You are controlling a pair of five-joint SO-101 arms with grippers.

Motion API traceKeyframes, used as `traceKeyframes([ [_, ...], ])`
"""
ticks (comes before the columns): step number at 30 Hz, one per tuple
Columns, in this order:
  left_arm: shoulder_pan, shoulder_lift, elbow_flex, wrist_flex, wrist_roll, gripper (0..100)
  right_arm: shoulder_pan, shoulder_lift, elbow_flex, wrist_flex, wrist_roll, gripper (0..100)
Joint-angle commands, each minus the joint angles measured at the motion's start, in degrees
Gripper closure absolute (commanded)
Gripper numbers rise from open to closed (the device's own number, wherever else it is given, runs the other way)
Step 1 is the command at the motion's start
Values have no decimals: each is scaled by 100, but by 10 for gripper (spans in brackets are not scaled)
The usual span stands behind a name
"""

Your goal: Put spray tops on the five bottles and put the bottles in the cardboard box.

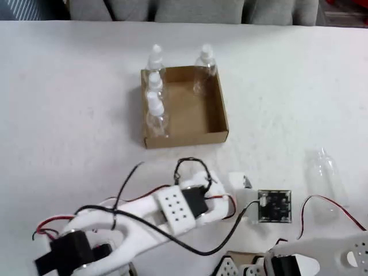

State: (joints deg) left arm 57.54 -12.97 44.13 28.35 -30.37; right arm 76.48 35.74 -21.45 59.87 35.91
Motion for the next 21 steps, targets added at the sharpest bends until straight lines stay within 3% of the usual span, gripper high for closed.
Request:
traceKeyframes([
  [1, 365, -374, 308, -422, 62, 976, 13, -66, -246, 66, 9, 829],
  [6, 462, 444, 79, -888, 62, 976, 13, -66, -246, 66, 9, 829],
  [11, 356, 1516, -651, -615, 62, 976, -4, -66, -246, 66, 18, 829],
  [21, 620, 1578, -765, -413, 53, 976, -4, -66, -237, 66, 44, 829],
])
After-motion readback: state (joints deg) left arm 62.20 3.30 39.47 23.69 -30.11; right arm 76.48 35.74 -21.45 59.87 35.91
